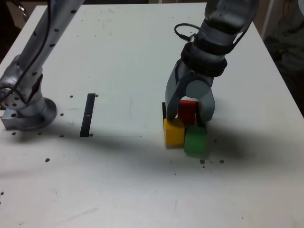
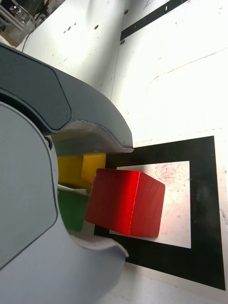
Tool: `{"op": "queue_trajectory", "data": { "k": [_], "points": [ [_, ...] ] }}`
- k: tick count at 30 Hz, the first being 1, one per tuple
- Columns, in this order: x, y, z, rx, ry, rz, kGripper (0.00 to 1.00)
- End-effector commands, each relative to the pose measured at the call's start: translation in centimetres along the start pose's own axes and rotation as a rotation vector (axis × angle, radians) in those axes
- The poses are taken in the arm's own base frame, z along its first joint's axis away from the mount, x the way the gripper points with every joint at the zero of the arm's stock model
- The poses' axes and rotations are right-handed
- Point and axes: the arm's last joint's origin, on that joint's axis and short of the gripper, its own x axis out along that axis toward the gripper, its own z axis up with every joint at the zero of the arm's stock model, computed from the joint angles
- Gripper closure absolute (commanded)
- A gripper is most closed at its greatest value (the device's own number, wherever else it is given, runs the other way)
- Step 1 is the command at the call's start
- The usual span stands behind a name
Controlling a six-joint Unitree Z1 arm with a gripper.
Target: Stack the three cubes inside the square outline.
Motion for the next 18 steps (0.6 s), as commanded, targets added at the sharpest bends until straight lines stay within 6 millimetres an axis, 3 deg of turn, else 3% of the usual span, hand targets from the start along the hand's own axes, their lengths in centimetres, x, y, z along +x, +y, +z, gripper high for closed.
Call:
{"op": "queue_trajectory", "data": {
  "k": [1,8,18],
  "points": [
    [0.1,0.1,0.0,0.001,0.002,0.001,0.01],
    [-0.7,-0.1,-1.1,0.000,-0.013,0.021,0.01],
    [-3.0,-1.8,-4.6,0.004,-0.064,0.081,0.01]
  ]
}}
